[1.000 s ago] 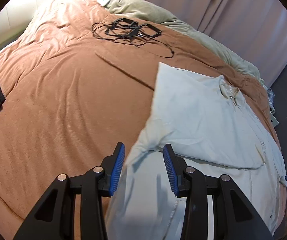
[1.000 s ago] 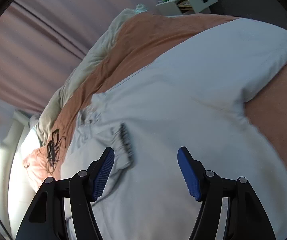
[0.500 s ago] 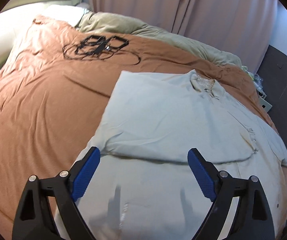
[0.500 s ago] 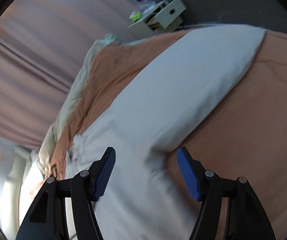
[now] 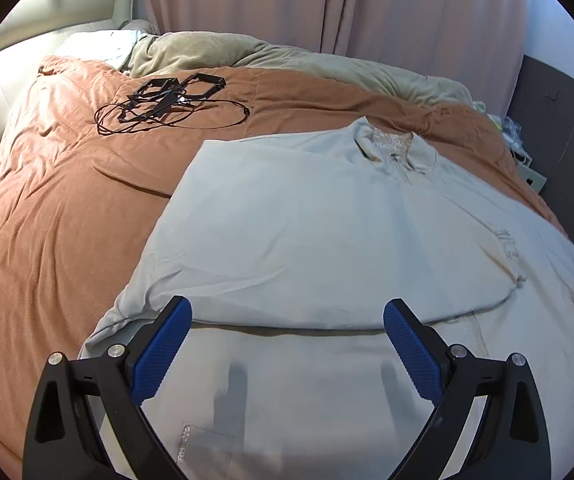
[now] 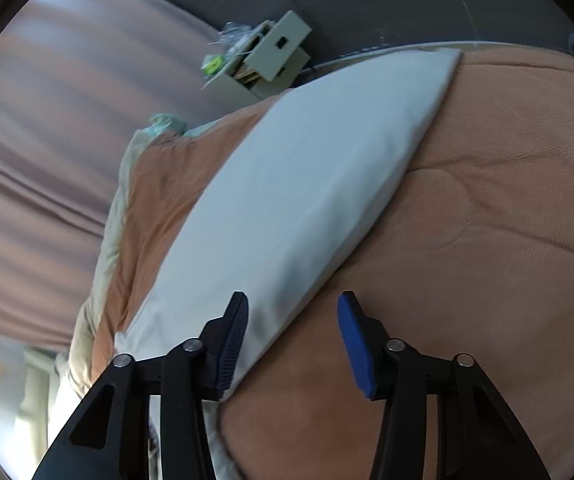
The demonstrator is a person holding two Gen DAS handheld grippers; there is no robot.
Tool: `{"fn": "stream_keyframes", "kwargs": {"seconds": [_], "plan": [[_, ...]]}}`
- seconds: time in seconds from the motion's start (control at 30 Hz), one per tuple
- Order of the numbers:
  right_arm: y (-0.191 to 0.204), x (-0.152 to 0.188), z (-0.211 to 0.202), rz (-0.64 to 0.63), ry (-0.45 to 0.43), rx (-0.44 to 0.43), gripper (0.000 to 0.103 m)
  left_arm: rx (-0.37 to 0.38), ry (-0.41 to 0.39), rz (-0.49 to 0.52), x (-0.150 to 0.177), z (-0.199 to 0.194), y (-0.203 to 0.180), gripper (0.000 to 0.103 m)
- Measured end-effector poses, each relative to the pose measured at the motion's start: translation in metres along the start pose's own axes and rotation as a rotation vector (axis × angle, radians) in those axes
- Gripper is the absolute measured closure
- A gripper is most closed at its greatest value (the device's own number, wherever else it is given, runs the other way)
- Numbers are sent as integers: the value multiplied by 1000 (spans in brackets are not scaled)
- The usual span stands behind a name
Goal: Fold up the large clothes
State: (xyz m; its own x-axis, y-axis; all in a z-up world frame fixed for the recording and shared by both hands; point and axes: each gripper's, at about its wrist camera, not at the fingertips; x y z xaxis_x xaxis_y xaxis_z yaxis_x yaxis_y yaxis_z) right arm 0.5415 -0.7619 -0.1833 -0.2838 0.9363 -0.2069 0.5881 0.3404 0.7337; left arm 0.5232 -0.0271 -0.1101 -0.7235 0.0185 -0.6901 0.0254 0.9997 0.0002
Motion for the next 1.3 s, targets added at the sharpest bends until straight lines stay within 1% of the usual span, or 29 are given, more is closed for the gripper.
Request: {"fn": "stream_keyframes", "kwargs": {"seconds": [0.07, 0.13, 0.17, 0.2, 0.23, 0.27, 0.3, 0.33, 0.4, 0.47, 0.57, 0.6, 0.7, 0.8, 0.93, 1.0, 1.1, 1.17, 1.3], "plan": [[-9, -7, 6, 34, 1, -14, 62, -11, 6, 12, 0, 1, -1, 4], [-13, -12, 10, 42, -6, -31, 62, -8, 14, 9, 0, 2, 0, 4], [-14, -14, 13, 43, -6, -38, 63, 7, 21, -3, 0, 2, 1, 4], [-17, -15, 14, 46, -10, -39, 68, 22, 24, -15, 0, 3, 2, 4], [-20, -16, 15, 49, -14, -39, 70, 35, 26, -29, 0, 3, 4, 4], [-24, -17, 16, 56, -17, -42, 76, 43, 28, -42, 0, 3, 6, 4], [-27, -18, 17, 66, -20, -50, 82, 47, 28, -51, 0, 3, 8, 4], [-30, -18, 17, 75, -20, -62, 85, 48, 27, -58, 0, 3, 10, 4], [-32, -20, 17, 84, -22, -82, 95, 51, 25, -72, 1, 1, 14, 4], [-29, -20, 10, 77, -41, -108, 98, 60, 14, -92, 0, -3, 19, 4], [-7, -18, -16, 12, -114, -156, 99, 60, -7, -111, -2, -9, 24, 4], [7, -14, -29, -22, -142, -189, 99, 63, -14, -117, -3, -11, 25, 4], [41, 0, -53, -93, -186, -257, 99, 76, -29, -130, -4, -14, 28, 4], [76, 19, -66, -174, -204, -284, 99, 85, -33, -132, -5, -16, 29, 4], [120, 52, -78, -286, -180, -314, 99, 95, -44, -129, -5, -20, 31, 4], [140, 70, -78, -347, -154, -322, 99, 97, -51, -131, -6, -22, 32, 4], [170, 101, -72, -440, -88, -334, 99, 104, -54, -140, -7, -23, 35, 4], [187, 125, -61, -493, -30, -326, 99, 109, -54, -145, -7, -24, 36, 4], [201, 162, -29, -547, 90, -284, 99, 111, -52, -147, -7, -24, 38, 4]]}}
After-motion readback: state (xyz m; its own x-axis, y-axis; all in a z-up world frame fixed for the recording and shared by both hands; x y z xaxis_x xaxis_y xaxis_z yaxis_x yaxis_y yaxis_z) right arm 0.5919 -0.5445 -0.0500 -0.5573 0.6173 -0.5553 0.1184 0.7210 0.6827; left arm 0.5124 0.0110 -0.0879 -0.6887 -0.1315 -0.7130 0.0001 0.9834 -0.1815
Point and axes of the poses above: each gripper's, at about its wrist camera, not at the fingertips, and z roughly the way its jaws point, y to its left, x to its underside, and after that the axes turned 8 degrees about z, right-handed
